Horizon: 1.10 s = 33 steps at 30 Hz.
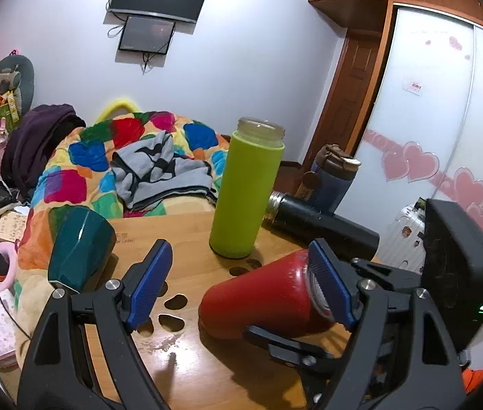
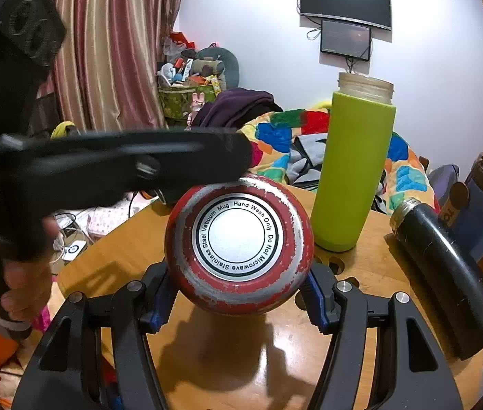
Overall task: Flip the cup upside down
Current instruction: 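Rotate the cup rim-down with both grippers and lower it onto the table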
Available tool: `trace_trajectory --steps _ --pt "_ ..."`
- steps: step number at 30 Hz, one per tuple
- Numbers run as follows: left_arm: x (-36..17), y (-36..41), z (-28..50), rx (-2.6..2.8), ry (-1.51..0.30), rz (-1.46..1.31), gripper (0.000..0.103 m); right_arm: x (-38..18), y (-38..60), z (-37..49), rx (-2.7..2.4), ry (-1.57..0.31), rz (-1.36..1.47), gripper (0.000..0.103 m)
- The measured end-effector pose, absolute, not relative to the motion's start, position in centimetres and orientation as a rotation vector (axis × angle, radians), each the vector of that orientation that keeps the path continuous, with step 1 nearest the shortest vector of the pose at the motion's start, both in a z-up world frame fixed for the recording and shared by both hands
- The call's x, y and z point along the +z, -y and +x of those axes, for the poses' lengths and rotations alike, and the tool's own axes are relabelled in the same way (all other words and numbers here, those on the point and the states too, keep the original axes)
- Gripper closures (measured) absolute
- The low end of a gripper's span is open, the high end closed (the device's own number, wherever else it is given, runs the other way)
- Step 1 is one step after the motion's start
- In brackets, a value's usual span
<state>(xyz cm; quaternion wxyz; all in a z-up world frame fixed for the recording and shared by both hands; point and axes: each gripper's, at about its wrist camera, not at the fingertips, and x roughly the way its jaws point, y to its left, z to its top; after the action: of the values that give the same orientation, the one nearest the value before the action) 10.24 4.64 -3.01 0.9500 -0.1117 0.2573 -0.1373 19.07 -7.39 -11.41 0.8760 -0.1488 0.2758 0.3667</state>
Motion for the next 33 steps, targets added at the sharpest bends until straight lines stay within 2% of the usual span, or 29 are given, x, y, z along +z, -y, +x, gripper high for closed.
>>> trace_trajectory --steps 28,33 --pt "-3.4 -6.6 12.6 -0.161 -0.5 -0.224 0.021 -11.1 7.3 19.9 0.786 -0.571 -0.228 0.044" --pt "-3.4 -6.4 12.6 -0.165 -0.511 -0.222 0.021 -10.2 8.8 18.5 0.77 -0.538 -0.225 0.038"
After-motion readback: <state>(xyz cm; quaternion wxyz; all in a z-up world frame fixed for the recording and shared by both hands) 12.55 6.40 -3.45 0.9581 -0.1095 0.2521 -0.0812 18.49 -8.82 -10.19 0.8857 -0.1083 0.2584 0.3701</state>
